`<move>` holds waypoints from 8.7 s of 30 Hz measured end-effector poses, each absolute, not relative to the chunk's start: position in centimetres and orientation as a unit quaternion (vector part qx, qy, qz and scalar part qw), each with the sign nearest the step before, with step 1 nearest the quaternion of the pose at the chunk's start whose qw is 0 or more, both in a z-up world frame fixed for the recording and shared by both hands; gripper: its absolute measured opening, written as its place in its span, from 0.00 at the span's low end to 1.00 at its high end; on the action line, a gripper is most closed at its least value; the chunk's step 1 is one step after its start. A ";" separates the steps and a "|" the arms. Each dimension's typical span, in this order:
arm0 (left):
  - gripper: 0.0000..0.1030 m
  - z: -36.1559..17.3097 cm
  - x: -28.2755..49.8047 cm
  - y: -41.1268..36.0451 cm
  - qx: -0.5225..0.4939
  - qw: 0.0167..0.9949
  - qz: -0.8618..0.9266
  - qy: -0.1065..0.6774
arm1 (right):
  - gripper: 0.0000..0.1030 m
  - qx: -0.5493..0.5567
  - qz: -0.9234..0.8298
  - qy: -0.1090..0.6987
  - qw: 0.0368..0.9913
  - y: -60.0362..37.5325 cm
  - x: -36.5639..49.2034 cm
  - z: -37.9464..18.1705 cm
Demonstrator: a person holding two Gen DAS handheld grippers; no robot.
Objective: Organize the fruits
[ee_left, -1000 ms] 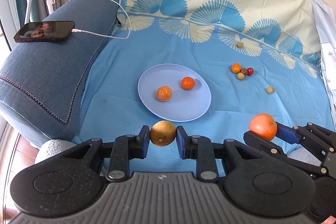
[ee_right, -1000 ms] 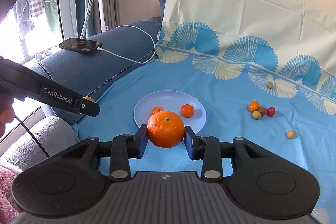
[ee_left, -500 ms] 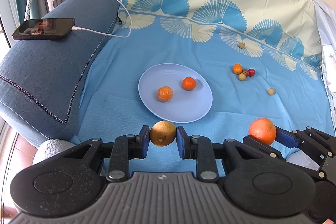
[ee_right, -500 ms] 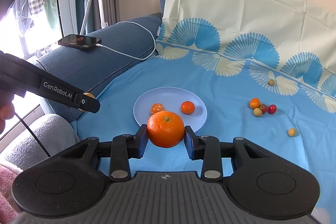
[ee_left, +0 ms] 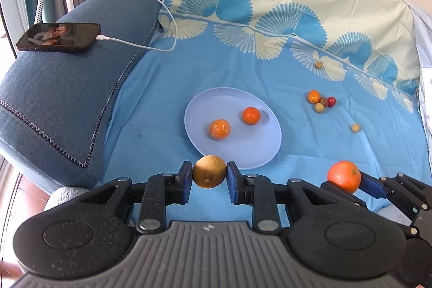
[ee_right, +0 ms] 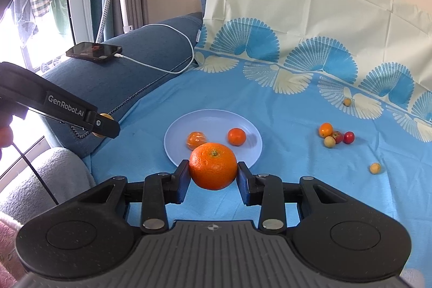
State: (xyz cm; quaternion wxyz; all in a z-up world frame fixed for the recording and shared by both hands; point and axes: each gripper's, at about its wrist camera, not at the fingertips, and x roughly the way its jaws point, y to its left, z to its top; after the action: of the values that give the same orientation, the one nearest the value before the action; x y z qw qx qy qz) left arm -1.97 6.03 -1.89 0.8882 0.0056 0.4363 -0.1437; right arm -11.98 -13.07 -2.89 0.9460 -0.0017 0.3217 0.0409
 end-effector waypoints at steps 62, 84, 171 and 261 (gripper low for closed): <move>1.00 -4.5 2.3 6.8 0.016 0.885 -0.055 0.462 | 0.98 0.033 0.012 0.366 0.930 -13.4 -7.3 -3.6; 1.00 0.7 -6.4 6.4 0.018 0.916 -0.086 0.390 | 0.99 0.019 -0.012 0.277 0.961 -12.6 -16.1 1.0; 1.00 -2.3 4.6 -10.2 0.088 0.886 -0.146 0.432 | 0.99 0.102 -0.187 0.307 0.928 -27.3 -10.1 -6.0; 0.31 -0.8 -0.7 4.8 0.019 0.879 -0.085 0.469 | 0.26 0.010 -0.006 0.262 0.965 -16.2 -13.1 -1.8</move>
State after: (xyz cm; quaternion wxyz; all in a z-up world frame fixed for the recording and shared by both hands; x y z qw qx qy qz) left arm -0.65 4.79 -0.82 0.8790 0.0194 0.4688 -0.0845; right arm -13.14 -16.19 -1.81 0.9649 0.0095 0.2625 -0.0057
